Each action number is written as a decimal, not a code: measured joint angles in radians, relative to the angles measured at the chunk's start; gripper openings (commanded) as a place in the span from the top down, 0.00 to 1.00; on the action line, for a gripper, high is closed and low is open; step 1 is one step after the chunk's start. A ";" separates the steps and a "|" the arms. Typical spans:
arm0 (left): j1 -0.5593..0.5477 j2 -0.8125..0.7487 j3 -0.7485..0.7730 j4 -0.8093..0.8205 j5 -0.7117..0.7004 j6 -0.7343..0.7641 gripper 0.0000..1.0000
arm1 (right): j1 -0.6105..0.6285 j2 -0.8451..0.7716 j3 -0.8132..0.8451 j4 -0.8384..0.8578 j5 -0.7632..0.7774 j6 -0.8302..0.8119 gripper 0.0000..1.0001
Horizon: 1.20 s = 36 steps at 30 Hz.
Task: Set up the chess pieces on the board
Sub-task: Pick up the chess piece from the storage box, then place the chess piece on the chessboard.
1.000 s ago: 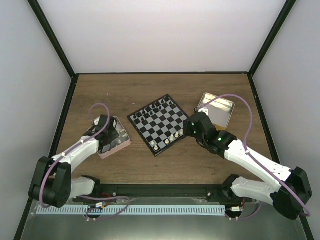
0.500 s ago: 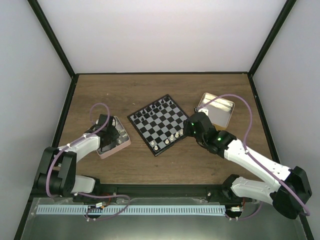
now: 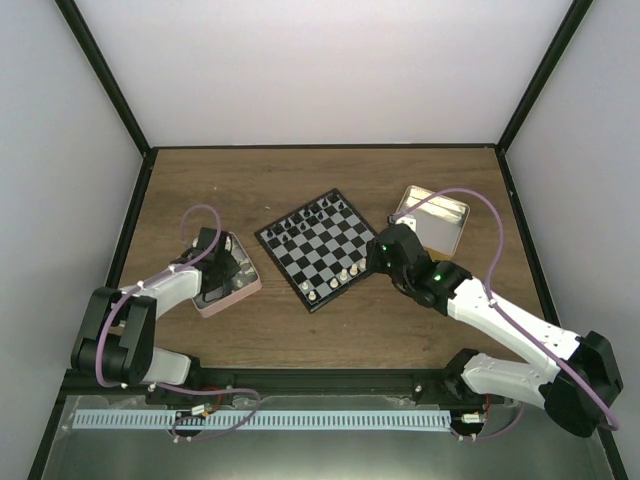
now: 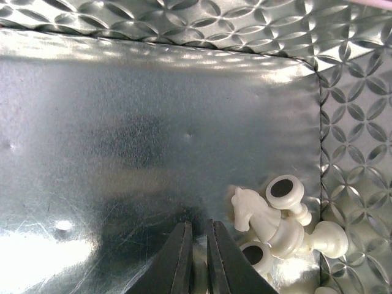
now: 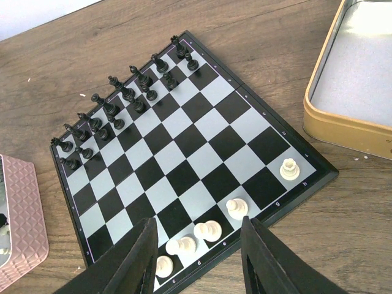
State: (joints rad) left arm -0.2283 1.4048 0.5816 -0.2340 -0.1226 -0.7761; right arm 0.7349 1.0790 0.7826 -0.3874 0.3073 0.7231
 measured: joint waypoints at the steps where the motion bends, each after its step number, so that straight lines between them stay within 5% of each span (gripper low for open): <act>1: 0.000 -0.003 0.000 0.000 0.000 0.000 0.91 | 0.000 0.000 0.000 0.000 0.000 0.000 0.61; 17: 0.001 -0.194 -0.027 -0.021 0.083 0.011 0.93 | -0.001 0.019 -0.006 0.053 -0.076 0.004 0.60; 29: -0.011 -0.257 -0.016 0.115 0.510 -0.047 0.93 | -0.001 0.166 -0.064 0.364 -0.563 0.012 0.51; 36: -0.101 -0.238 0.001 0.218 0.610 -0.155 0.93 | 0.002 0.274 -0.059 0.481 -0.736 0.035 0.42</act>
State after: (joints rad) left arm -0.3298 1.1671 0.5823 -0.0162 0.4877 -0.9314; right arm 0.7372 1.3533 0.7235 0.0933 -0.4290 0.7578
